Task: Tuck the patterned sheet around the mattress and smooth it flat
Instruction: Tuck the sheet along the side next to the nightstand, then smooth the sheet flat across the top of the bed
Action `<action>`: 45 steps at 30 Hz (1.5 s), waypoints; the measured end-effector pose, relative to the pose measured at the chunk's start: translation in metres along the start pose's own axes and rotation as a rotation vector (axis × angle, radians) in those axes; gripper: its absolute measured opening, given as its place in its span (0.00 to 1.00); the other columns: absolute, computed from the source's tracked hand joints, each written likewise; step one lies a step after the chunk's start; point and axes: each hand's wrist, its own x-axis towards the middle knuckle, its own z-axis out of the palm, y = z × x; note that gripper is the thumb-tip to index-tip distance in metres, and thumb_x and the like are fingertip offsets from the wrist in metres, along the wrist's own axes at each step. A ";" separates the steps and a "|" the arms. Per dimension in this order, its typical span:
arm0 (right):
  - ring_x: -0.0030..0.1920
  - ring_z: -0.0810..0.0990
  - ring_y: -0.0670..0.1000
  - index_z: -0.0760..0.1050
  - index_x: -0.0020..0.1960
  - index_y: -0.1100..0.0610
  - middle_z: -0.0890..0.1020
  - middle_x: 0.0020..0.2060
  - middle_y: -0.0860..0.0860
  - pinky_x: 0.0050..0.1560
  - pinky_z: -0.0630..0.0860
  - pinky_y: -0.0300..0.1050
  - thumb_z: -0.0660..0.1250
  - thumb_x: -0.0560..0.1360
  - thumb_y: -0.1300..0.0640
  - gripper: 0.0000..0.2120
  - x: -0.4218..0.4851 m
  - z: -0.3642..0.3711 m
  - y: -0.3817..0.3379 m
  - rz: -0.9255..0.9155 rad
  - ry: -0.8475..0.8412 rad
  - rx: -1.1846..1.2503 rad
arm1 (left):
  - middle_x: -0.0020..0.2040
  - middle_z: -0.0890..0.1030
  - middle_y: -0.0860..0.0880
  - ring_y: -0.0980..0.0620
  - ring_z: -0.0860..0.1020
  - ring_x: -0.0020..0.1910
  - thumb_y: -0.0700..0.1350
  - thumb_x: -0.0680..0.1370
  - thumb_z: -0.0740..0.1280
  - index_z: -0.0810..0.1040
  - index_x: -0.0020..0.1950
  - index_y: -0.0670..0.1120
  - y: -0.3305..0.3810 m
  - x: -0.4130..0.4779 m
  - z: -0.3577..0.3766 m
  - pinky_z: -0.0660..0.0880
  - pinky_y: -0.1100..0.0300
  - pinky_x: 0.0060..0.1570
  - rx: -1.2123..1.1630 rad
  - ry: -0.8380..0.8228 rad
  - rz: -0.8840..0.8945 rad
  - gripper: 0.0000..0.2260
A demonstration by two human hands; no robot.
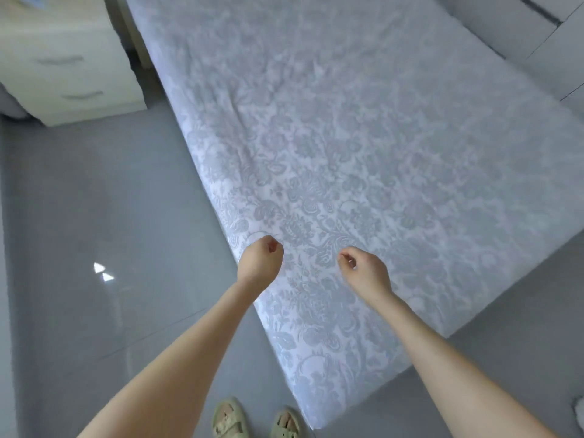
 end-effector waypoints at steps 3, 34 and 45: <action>0.38 0.79 0.53 0.78 0.45 0.60 0.82 0.38 0.51 0.37 0.72 0.44 0.61 0.79 0.54 0.12 0.016 -0.039 -0.041 0.003 0.047 0.089 | 0.37 0.76 0.48 0.50 0.70 0.34 0.44 0.78 0.57 0.75 0.43 0.43 0.054 0.012 -0.049 0.66 0.59 0.33 -0.011 0.032 0.068 0.09; 0.51 0.77 0.50 0.74 0.59 0.58 0.79 0.52 0.50 0.49 0.67 0.41 0.53 0.82 0.52 0.15 0.584 0.009 -0.262 0.446 0.263 0.370 | 0.61 0.78 0.52 0.52 0.76 0.56 0.47 0.81 0.59 0.76 0.60 0.48 0.213 0.615 -0.317 0.66 0.64 0.48 0.404 -0.088 0.514 0.12; 0.77 0.44 0.53 0.48 0.77 0.48 0.50 0.77 0.52 0.71 0.38 0.67 0.44 0.82 0.45 0.24 0.760 0.224 -0.240 0.188 -0.001 -0.327 | 0.77 0.56 0.50 0.42 0.51 0.77 0.53 0.82 0.50 0.56 0.77 0.51 0.113 0.861 -0.193 0.55 0.47 0.73 1.041 -0.289 0.729 0.23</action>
